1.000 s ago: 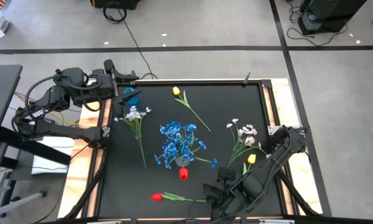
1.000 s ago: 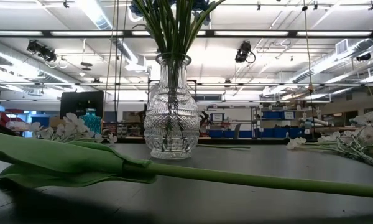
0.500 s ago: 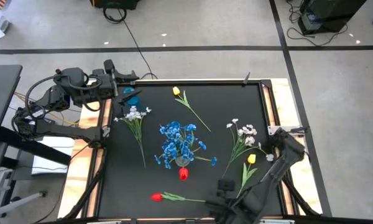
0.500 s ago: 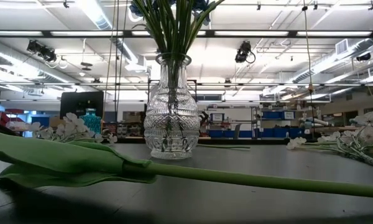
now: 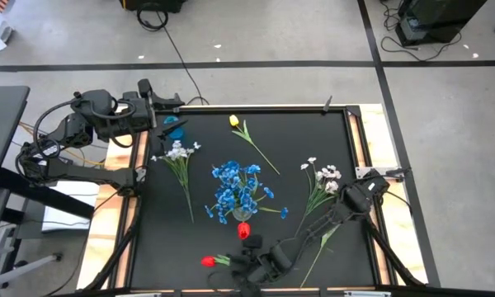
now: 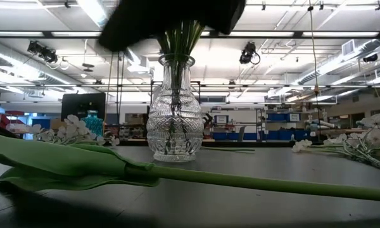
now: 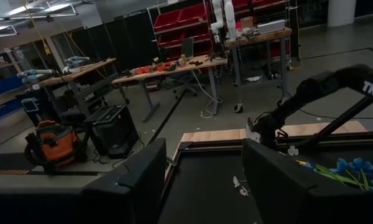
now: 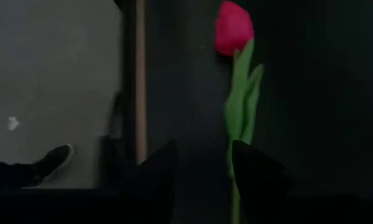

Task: Sort flowers into vase by color
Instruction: Put the red flower into the transparent vase

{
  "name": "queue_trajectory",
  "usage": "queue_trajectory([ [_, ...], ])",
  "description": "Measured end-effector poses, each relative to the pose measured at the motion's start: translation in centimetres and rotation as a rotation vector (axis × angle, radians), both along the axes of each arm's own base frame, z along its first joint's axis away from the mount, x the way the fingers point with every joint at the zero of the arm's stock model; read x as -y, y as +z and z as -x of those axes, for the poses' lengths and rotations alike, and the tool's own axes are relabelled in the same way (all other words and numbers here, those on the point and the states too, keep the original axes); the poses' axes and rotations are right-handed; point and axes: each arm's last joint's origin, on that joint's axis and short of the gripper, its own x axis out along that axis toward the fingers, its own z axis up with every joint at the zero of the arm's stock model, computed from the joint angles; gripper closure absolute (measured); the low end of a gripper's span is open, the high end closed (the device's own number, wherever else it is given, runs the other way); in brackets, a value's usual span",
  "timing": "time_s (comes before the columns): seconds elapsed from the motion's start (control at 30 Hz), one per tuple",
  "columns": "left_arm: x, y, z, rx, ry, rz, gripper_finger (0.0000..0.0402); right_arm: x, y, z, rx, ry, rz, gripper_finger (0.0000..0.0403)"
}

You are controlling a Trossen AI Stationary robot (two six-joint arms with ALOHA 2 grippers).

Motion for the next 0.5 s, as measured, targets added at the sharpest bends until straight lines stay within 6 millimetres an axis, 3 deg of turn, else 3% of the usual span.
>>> queue_trajectory([
  [0.23, 0.0, 0.0, 0.0, -0.001, 0.0, 0.0, 0.0186, 1.4, -1.4, -1.2, -0.011, 0.062, 0.08, 0.0245],
  [0.5, 0.0, 0.0, 0.0, 0.0, 0.0, 0.0, 0.0186, 2.5, -4.3, -2.3, -0.083, 0.09, 0.082, 0.0245],
])
